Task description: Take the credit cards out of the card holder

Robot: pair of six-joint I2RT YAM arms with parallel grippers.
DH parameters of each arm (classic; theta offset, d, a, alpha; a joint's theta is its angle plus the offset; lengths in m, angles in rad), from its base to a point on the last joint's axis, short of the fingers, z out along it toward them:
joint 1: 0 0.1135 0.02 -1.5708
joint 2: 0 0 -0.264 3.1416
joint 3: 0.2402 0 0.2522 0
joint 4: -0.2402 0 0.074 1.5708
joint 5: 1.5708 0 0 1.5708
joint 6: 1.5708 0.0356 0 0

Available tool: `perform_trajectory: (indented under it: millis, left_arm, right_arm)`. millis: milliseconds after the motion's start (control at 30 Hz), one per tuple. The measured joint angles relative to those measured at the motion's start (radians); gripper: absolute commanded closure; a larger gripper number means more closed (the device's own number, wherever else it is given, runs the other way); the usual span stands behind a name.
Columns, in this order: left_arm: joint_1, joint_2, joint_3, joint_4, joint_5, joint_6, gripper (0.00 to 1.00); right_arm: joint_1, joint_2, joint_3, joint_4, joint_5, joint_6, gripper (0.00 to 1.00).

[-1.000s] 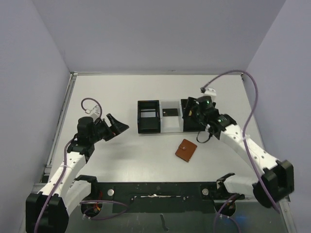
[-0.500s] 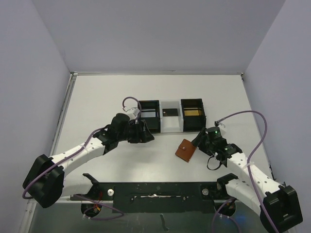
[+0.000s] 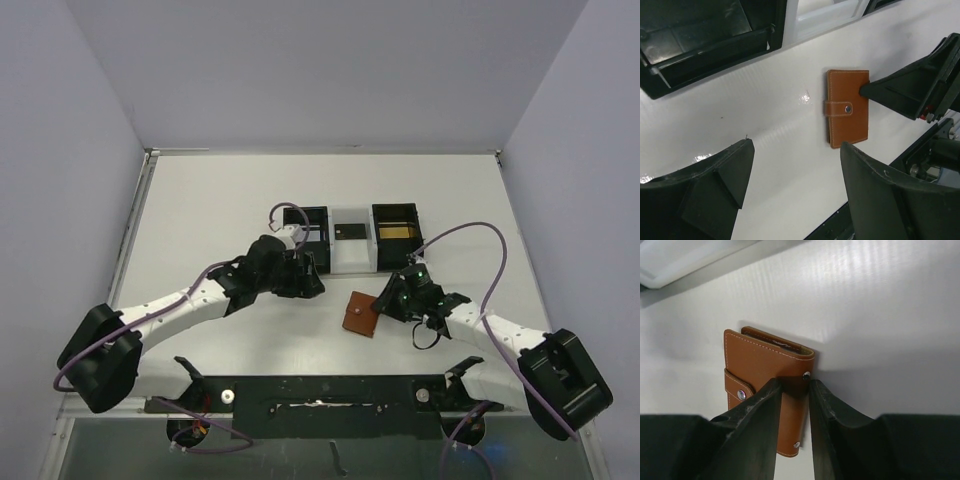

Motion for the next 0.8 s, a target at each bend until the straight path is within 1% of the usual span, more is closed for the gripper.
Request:
perform_trajectory:
  millis: [233, 333, 400, 467, 533, 700, 800]
  left_arm:
    - [-0.145, 0.144, 0.147, -0.077, -0.124, 0.042, 0.38]
    - [-0.195, 0.235, 0.253, -0.11, -0.155, 0.065, 0.41]
    - [-0.228, 0.295, 0.314, -0.121, -0.178, 0.082, 0.47]
    - [-0.259, 0.345, 0.351, -0.13, -0.192, 0.093, 0.52]
    - [-0.286, 0.4, 0.383, -0.154, -0.199, 0.097, 0.55]
    - [-0.303, 0.492, 0.409, -0.219, -0.205, 0.1, 0.56]
    - [-0.304, 0.512, 0.433, -0.251, -0.229, 0.1, 0.56]
  right_arm:
    - [0.119, 0.058, -0.001, 0.097, 0.01, 0.056, 0.73]
    - [0.125, 0.077, -0.006, 0.135, 0.008, 0.084, 0.73]
    - [0.125, 0.083, -0.007, 0.148, 0.009, 0.098, 0.73]
    - [0.125, 0.082, -0.012, 0.156, 0.01, 0.106, 0.73]
    - [0.124, 0.079, -0.016, 0.158, 0.01, 0.114, 0.72]
    - [0.111, 0.054, -0.034, 0.158, 0.011, 0.124, 0.72]
    - [0.101, 0.04, -0.045, 0.16, 0.008, 0.126, 0.72]
